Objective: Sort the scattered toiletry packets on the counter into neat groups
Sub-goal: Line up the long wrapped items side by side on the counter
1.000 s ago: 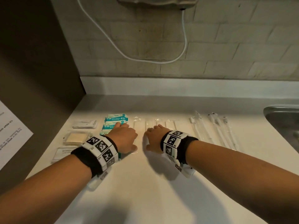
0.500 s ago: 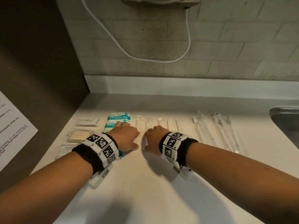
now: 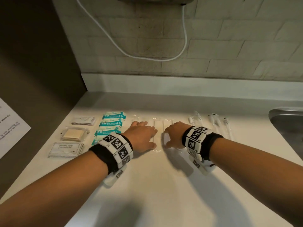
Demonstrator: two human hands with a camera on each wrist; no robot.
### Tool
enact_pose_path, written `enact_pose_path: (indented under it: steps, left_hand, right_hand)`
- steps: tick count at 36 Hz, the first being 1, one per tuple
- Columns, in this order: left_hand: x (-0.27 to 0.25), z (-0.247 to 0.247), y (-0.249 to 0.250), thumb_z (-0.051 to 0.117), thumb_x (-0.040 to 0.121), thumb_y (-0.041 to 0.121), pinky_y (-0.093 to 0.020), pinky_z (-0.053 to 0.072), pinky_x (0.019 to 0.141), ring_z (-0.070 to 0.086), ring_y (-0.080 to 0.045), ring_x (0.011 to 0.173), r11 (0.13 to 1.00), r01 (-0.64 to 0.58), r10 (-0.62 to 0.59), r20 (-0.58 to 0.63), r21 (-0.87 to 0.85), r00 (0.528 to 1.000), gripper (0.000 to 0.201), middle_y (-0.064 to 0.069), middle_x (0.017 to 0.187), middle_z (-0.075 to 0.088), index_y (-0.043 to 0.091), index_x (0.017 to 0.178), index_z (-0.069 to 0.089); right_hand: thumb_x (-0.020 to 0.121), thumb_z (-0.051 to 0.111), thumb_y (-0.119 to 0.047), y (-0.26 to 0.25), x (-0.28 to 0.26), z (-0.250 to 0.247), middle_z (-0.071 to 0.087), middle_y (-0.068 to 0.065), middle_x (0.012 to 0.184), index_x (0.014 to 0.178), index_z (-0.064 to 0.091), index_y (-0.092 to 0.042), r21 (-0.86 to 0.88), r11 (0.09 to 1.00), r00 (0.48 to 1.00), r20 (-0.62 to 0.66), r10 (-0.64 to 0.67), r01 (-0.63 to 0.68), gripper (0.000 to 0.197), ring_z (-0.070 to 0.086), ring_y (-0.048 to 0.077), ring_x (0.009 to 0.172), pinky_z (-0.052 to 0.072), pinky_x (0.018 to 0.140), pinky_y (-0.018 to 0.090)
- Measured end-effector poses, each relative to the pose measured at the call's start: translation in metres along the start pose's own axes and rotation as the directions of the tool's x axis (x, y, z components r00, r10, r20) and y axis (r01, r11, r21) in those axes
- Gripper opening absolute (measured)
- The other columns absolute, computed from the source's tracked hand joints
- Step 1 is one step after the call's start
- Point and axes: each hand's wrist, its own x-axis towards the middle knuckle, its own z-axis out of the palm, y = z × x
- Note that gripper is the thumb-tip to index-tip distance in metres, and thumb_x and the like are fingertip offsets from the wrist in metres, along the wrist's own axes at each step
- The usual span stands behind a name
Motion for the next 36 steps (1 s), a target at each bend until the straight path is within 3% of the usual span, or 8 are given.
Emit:
enact_pose_path:
  steps: [4,11,18,27,31,34,36]
  left_hand:
    - [-0.001,0.006,0.011,0.043,0.096,0.051,-0.046,0.009,0.120,0.010,-0.026,0.150,1.000,0.026,-0.026,0.026,0.013,0.999,0.062,0.003,0.161,0.022,0.023,0.151,0.030]
    - [-0.008,0.009,0.011,0.045,0.094,0.053,-0.045,0.011,0.119,0.013,-0.025,0.149,0.996,0.087,-0.086,0.023,-0.015,0.996,0.060,0.006,0.159,0.027,0.025,0.146,0.038]
    - [-0.012,0.012,0.017,0.045,0.094,0.052,-0.044,0.010,0.119,0.013,-0.023,0.149,0.995,0.096,-0.094,0.038,-0.040,0.995,0.061,0.006,0.161,0.021,0.027,0.149,0.034]
    - [-0.009,0.006,0.017,0.046,0.093,0.052,-0.045,0.008,0.120,0.009,-0.023,0.150,0.993,0.106,-0.104,0.059,-0.049,0.993,0.061,0.007,0.162,0.020,0.027,0.148,0.036]
    - [-0.008,0.002,0.020,0.046,0.094,0.052,-0.047,0.007,0.120,0.008,-0.023,0.150,0.994,0.083,-0.082,0.013,-0.067,0.997,0.055,0.009,0.161,0.022,0.028,0.143,0.041]
    - [-0.004,0.001,0.027,0.044,0.094,0.052,-0.046,0.005,0.120,0.008,-0.021,0.150,0.996,0.046,-0.048,-0.021,-0.080,0.999,0.055,0.011,0.159,0.025,0.031,0.145,0.040]
    - [0.000,0.002,0.034,0.044,0.094,0.053,-0.044,0.003,0.119,0.008,-0.020,0.150,0.997,0.025,-0.027,-0.025,-0.078,0.999,0.056,0.011,0.159,0.026,0.031,0.145,0.040]
  right_hand:
    - [0.085,0.055,-0.051,0.001,-0.001,0.008,0.062,0.001,0.123,0.127,0.056,-0.021,0.017,0.999,0.999,-0.011,-0.040,0.040,0.052,0.054,0.024,0.116,0.037,0.103,0.036]
    - [0.087,0.055,-0.047,0.002,-0.004,0.012,0.057,0.003,0.128,0.134,0.050,-0.018,0.019,0.995,0.995,-0.021,-0.097,0.097,0.056,0.049,0.025,0.121,0.038,0.101,0.035]
    - [0.085,0.057,-0.048,0.002,-0.004,0.014,0.059,0.004,0.124,0.131,0.052,-0.017,0.028,0.993,0.993,-0.037,-0.113,0.114,0.055,0.052,0.026,0.116,0.042,0.092,0.034]
    - [0.084,0.056,-0.051,0.007,-0.008,0.014,0.059,0.003,0.123,0.128,0.054,-0.019,0.052,0.992,0.992,-0.052,-0.114,0.117,0.054,0.050,0.025,0.116,0.042,0.095,0.037]
    - [0.092,0.048,-0.046,0.022,-0.012,0.010,0.055,0.005,0.132,0.132,0.051,-0.017,0.051,0.996,0.992,-0.106,-0.065,0.071,0.050,0.047,0.025,0.124,0.036,0.106,0.039]
    - [0.094,0.048,-0.036,0.035,-0.017,0.007,0.057,0.005,0.132,0.134,0.050,-0.015,-0.021,0.999,0.997,-0.064,-0.040,0.039,0.046,0.049,0.025,0.125,0.033,0.109,0.038]
    - [0.092,0.050,-0.041,0.039,-0.019,0.010,0.062,0.003,0.125,0.129,0.055,-0.016,-0.058,0.997,0.998,-0.024,-0.050,0.048,0.045,0.053,0.024,0.119,0.034,0.107,0.037]
